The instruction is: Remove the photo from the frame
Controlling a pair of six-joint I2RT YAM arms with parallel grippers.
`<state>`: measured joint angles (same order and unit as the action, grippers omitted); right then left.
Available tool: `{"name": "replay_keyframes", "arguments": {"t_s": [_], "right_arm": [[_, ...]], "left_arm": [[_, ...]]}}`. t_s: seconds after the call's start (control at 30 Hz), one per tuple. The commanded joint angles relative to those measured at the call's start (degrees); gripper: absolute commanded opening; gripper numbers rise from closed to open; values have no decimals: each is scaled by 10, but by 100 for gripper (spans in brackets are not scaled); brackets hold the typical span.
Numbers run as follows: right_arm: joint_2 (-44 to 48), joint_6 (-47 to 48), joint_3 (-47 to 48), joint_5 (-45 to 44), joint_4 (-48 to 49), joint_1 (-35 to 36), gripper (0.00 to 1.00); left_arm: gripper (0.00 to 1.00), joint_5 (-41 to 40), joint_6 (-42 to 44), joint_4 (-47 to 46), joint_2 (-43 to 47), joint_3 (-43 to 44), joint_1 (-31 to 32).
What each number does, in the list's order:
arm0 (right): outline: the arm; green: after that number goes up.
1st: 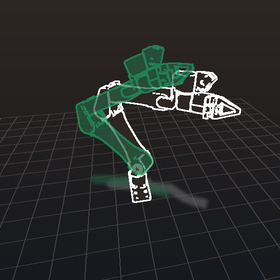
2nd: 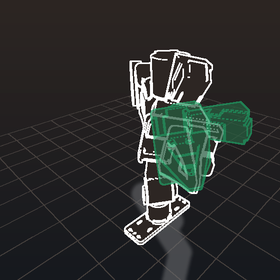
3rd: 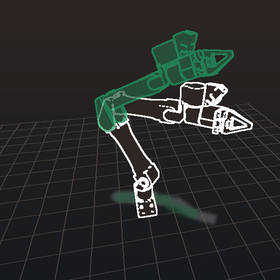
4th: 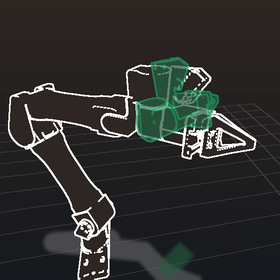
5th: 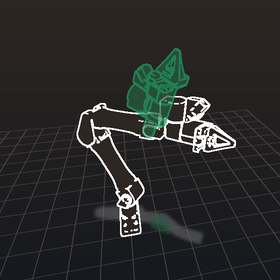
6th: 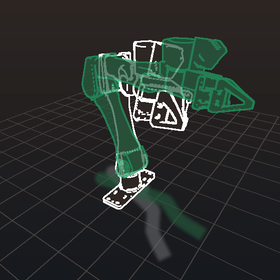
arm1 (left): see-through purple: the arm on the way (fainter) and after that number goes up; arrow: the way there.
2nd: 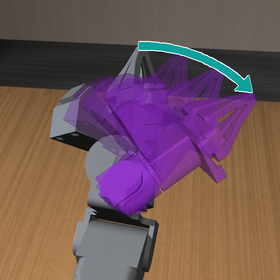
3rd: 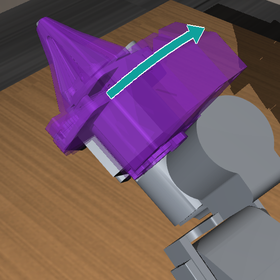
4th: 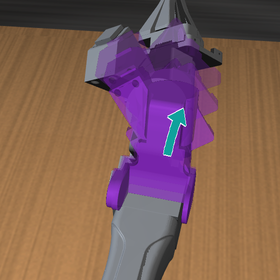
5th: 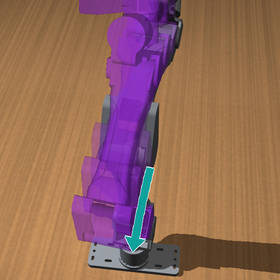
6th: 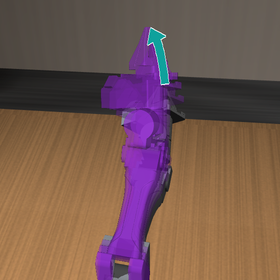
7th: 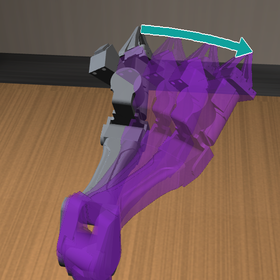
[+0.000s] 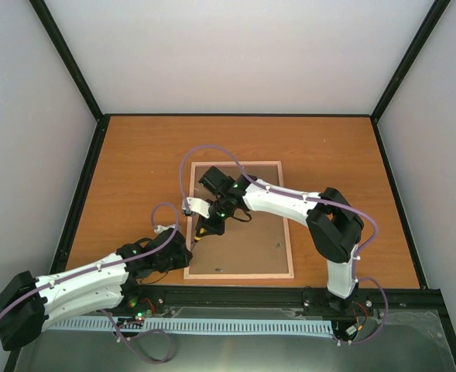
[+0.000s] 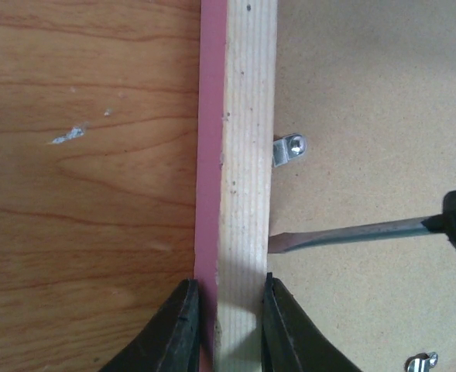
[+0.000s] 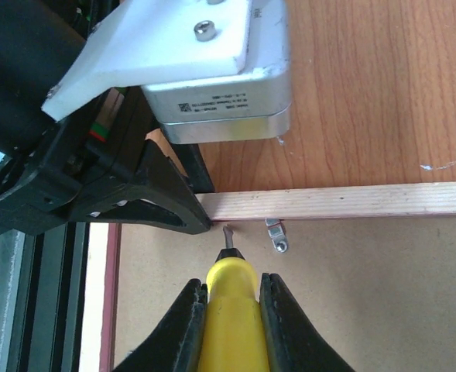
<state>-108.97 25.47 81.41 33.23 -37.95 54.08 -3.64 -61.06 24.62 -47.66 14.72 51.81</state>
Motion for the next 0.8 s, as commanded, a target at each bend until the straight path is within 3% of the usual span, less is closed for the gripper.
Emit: {"name": "replay_keyframes", "arguments": {"t_s": [0.0, 0.23, 0.77], "right_arm": [[-19, -15, 13, -63, 6, 6, 3], [-18, -34, 17, -149, 10, 6, 3], [-16, -38, 15, -184, 10, 6, 3]], "left_arm": [[1, -11, -6, -16, 4, -5, 3], [1, -11, -7, -20, 4, -11, 3], [1, -10, -12, -23, 7, -18, 3]]}}
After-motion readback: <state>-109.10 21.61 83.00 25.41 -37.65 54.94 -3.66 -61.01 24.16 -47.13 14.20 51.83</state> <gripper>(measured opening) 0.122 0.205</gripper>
